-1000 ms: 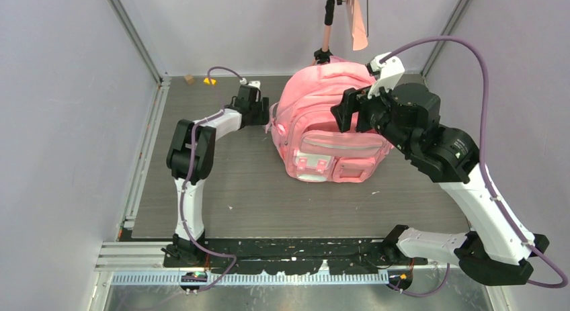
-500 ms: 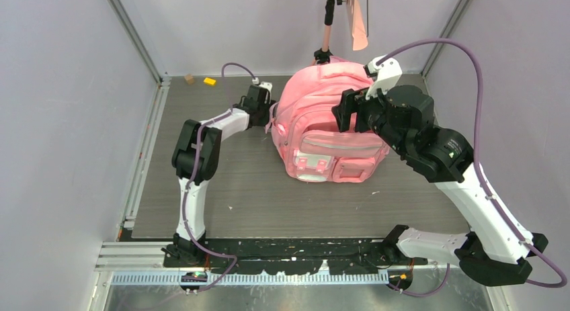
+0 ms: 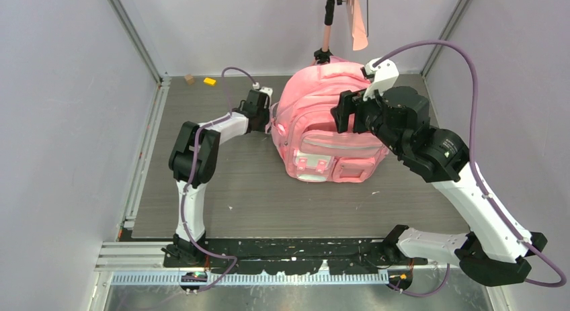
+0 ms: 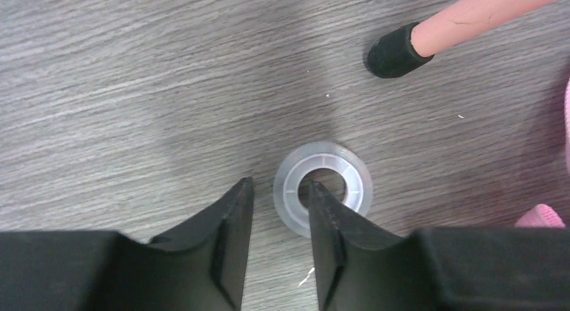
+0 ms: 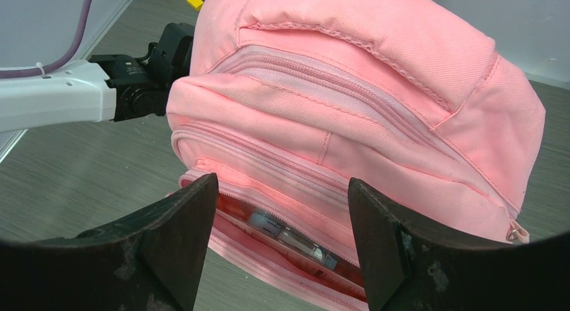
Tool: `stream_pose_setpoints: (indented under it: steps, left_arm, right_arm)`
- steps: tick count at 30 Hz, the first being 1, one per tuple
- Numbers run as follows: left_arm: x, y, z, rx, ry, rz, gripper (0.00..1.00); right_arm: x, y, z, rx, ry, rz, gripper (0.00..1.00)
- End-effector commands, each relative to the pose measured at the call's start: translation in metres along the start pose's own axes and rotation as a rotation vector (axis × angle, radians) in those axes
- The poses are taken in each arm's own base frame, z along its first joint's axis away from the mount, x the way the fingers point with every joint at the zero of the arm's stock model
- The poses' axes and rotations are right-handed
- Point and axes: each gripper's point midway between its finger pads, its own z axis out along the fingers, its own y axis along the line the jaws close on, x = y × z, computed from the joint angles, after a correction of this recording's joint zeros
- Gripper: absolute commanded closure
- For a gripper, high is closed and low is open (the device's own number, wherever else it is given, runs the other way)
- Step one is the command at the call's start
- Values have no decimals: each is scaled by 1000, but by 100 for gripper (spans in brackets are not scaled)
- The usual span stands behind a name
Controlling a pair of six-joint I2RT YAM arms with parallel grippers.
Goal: Pack the student bag
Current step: Pick up the stationery from the center of the board.
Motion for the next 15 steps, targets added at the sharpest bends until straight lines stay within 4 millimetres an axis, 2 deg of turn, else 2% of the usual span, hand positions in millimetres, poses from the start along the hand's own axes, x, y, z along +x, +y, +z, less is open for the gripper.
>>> stream_pose_setpoints:
  steps: [1,6,9,15]
  left_arm:
    - [22,-1,-10,11,84,27,70]
    - [26,-2,-23,16,94,-8,87]
    - [23,0,-39,7,65,-46,95]
    - [11,1,-88,30,-49,-95,99]
  right_arm:
    - [-19,-4,-9,13,-79,39,23]
    - [-19,-8,-12,25,-88,47,23]
    - [-19,-13,-14,48,-103,54,23]
    - [-24,-31,-18,141,-148,49,23]
